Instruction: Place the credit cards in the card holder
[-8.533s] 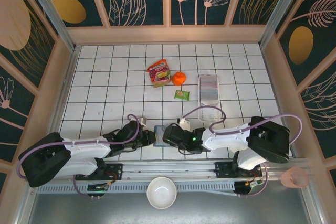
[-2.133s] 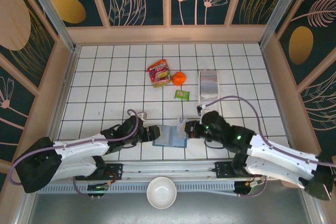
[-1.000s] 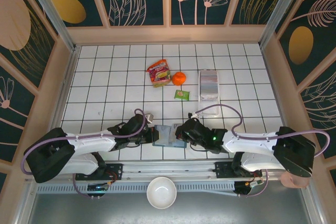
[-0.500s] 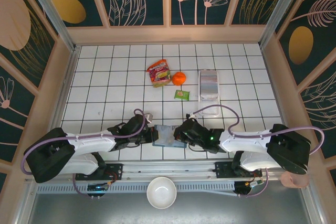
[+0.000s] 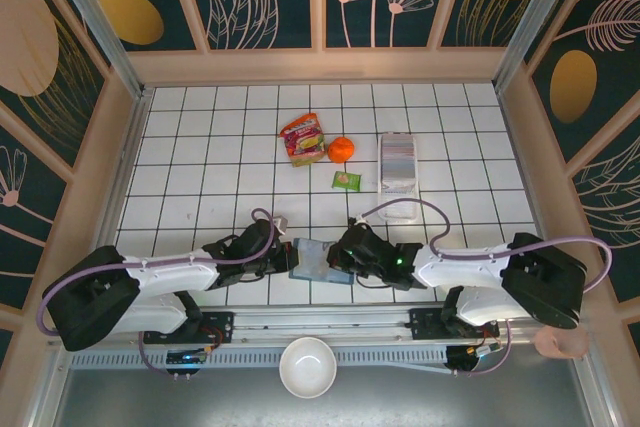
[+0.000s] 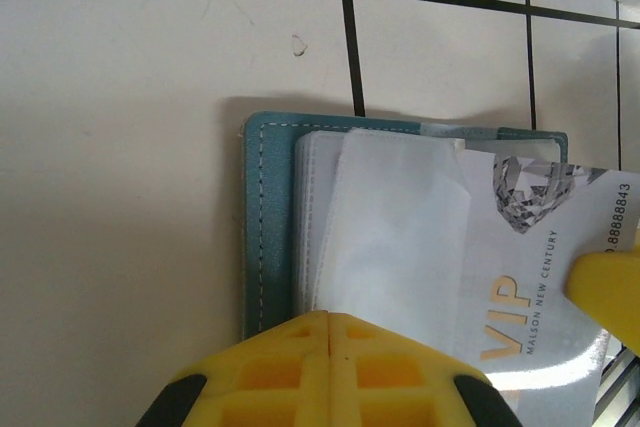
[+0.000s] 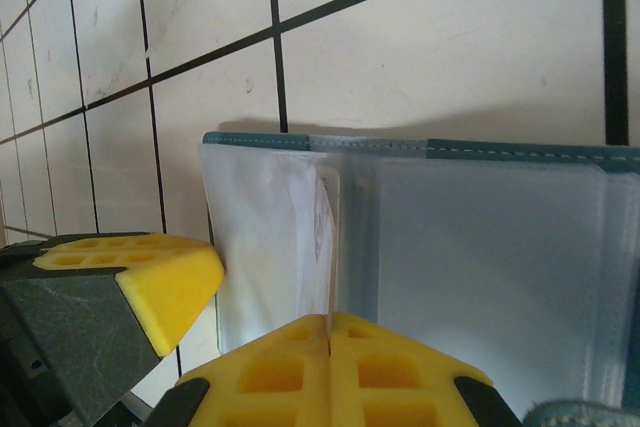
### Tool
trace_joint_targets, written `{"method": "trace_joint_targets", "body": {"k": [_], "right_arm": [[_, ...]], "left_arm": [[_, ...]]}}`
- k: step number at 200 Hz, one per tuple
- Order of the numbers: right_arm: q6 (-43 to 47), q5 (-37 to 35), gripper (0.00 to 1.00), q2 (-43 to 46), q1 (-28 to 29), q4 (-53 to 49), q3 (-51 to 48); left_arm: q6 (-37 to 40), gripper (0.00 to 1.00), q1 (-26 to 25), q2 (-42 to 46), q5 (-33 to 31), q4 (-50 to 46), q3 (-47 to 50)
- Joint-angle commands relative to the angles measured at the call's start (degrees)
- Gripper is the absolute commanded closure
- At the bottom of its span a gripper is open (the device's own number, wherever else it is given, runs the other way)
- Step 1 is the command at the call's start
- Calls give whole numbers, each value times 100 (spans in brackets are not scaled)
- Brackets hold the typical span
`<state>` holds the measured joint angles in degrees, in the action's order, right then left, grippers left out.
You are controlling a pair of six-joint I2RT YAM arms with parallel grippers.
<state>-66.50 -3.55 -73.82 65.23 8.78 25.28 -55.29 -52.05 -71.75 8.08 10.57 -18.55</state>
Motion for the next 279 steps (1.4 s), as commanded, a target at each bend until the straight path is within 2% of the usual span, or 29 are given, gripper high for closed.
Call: {"method": "trace_joint_targets", "body": {"k": [1,66,151,198,218,279], "right_arm": [[225,128,100,-170,-31,-322,158],[114,196,100,-465,-118,-586,263],[-193,43,100,-872,-31,-186,371],[168,232,100,-1289,58,-19,656],[377,232,100,-1336,62,-260,778],[727,342,100,-833,-145,-833,681]], "left_arm": [[58,100,37,-87,-65,-67,88],[4,100,34,44,-71,-116,196],[-114,100,36,236,-56,-101,408],[-123,100,30,235,-35,-72,435],[-119,100,37,275,-72,-102,427],[-108,100,36,284,-112,-134,440]]}}
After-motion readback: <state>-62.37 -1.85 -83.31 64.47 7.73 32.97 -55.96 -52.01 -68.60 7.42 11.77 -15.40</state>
